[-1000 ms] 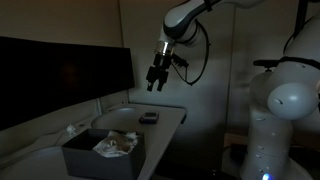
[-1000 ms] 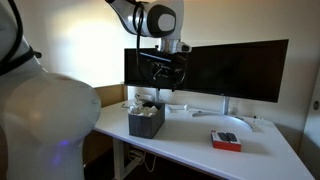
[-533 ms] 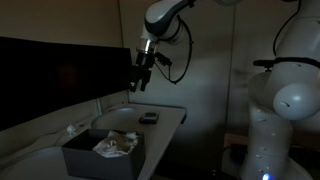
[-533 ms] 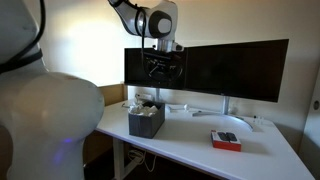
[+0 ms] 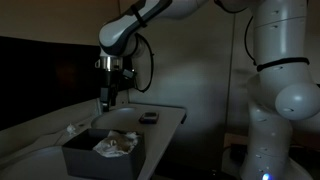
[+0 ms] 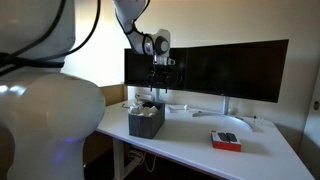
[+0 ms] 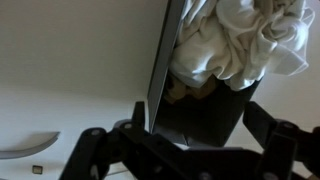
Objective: Remove the clothes from the gray box
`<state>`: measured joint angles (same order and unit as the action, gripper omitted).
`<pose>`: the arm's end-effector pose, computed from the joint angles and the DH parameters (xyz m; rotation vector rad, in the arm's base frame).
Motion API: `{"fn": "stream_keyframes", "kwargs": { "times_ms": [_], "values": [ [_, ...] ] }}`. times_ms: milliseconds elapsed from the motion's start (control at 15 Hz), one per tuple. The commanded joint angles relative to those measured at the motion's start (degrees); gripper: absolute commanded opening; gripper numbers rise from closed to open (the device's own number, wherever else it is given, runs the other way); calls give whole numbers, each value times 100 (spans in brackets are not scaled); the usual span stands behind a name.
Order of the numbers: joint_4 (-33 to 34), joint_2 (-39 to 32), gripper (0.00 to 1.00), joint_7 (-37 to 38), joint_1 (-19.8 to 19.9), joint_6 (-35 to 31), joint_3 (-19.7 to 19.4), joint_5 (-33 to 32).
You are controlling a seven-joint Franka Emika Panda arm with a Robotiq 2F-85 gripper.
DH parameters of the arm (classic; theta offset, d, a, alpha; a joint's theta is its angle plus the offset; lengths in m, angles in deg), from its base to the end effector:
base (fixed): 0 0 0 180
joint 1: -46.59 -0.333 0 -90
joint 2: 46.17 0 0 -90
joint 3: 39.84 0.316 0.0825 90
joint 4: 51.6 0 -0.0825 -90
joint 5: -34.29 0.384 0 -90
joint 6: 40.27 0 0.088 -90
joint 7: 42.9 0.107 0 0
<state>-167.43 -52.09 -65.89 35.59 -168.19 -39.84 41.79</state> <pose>0.5722 0.1153 0.4102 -2.9391 -0.7792 -0.1800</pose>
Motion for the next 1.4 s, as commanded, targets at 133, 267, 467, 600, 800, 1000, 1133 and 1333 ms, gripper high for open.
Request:
{"fn": "stream_keyframes", "kwargs": {
  "times_ms": [133, 267, 467, 600, 800, 1000, 1133, 1333],
  "values": [
    [900, -1047, 100, -1065, 401, 209, 654, 99],
    [989, -1196, 100, -1298, 439, 318, 862, 11],
    [897, -1233, 100, -1521, 413, 610, 1033, -143],
    [753, -1220, 100, -1552, 372, 800, 1038, -396],
    [585, -1239, 100, -1580, 383, 973, 1027, -688],
    [320, -1349, 100, -1616, 382, 916, 1067, -778],
    [173, -1451, 100, -1591, 351, 814, 1099, -787],
    [106, -1582, 100, -1558, 294, 813, 1216, -744]
  ]
}}
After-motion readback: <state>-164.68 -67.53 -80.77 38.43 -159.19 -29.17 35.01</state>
